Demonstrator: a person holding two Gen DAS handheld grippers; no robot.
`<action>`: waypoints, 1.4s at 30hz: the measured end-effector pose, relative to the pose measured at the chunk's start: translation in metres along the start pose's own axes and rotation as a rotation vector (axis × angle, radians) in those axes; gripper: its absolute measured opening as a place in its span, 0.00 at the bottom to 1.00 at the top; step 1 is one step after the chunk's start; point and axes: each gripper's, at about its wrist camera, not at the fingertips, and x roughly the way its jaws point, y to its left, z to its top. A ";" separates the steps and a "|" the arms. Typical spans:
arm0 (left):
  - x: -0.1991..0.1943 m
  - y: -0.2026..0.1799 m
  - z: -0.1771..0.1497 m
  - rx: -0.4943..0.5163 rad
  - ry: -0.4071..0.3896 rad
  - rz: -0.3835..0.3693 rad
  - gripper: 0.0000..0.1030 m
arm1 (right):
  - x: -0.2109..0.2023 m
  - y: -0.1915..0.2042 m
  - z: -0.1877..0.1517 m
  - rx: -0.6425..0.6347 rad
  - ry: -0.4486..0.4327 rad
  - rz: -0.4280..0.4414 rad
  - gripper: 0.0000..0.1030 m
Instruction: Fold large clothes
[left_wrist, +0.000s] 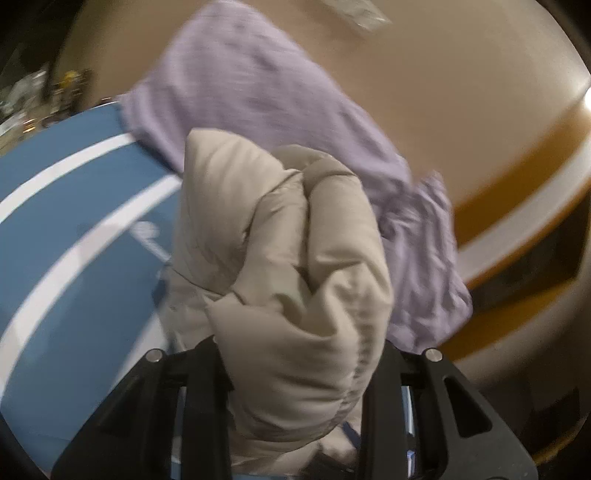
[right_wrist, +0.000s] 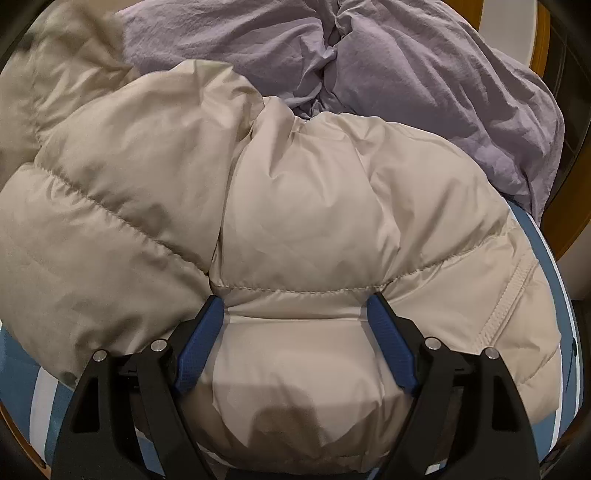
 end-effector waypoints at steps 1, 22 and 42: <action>0.003 -0.013 -0.003 0.024 0.013 -0.025 0.28 | 0.000 -0.001 0.001 0.002 0.000 0.002 0.80; 0.081 -0.167 -0.095 0.314 0.332 -0.252 0.29 | -0.029 -0.039 -0.003 0.053 -0.044 0.052 0.79; 0.149 -0.217 -0.181 0.511 0.548 -0.179 0.35 | -0.060 -0.142 -0.048 0.297 -0.043 -0.143 0.79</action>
